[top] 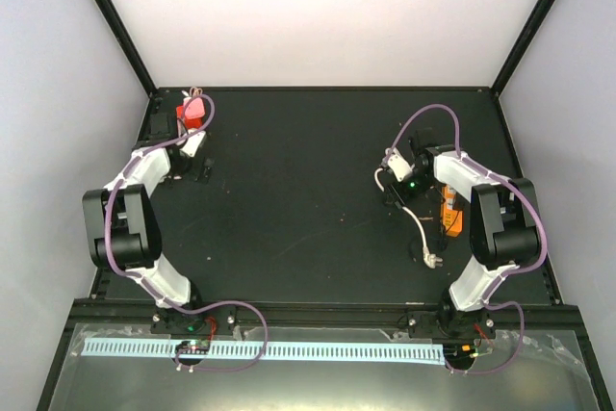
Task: Pull the plug off the socket
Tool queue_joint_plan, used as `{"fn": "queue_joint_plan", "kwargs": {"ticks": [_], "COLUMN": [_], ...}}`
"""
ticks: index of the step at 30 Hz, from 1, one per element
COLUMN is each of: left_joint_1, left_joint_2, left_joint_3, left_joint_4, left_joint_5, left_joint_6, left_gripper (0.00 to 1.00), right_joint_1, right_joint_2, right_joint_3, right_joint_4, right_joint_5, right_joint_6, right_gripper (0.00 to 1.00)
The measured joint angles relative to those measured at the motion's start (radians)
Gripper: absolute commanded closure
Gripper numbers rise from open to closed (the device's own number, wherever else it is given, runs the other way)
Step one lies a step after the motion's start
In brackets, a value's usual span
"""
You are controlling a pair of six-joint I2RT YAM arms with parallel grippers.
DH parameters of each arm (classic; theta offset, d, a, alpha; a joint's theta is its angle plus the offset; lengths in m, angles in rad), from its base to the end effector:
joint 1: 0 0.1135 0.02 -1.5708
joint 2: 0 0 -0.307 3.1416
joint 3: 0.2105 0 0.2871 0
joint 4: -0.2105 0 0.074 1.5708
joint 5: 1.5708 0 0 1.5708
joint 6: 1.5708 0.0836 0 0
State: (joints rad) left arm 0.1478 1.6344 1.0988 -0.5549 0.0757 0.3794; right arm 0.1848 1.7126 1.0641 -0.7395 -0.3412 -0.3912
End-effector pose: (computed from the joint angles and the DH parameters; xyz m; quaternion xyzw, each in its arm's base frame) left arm 0.3810 0.0503 0.1886 0.1211 0.9631 0.0264 0.2390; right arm 0.3400 0.0920 0.1454 -0.2936 0.9366 0.1589 0.1069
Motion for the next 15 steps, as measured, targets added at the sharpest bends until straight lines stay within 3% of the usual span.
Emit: {"fn": "queue_joint_plan", "kwargs": {"ticks": [15], "left_joint_1": [0.015], "left_joint_2": [0.012], "left_joint_3": [0.025], "left_joint_4": [-0.057], "left_joint_5": [0.084], "left_joint_6": [0.021], "left_gripper": [0.01], "right_joint_1": [0.060], "right_joint_2": [0.064], "right_joint_3": [0.061], "right_joint_4": [-0.004], "right_joint_5": [-0.105], "right_joint_6": [0.015], "right_gripper": [0.82]}}
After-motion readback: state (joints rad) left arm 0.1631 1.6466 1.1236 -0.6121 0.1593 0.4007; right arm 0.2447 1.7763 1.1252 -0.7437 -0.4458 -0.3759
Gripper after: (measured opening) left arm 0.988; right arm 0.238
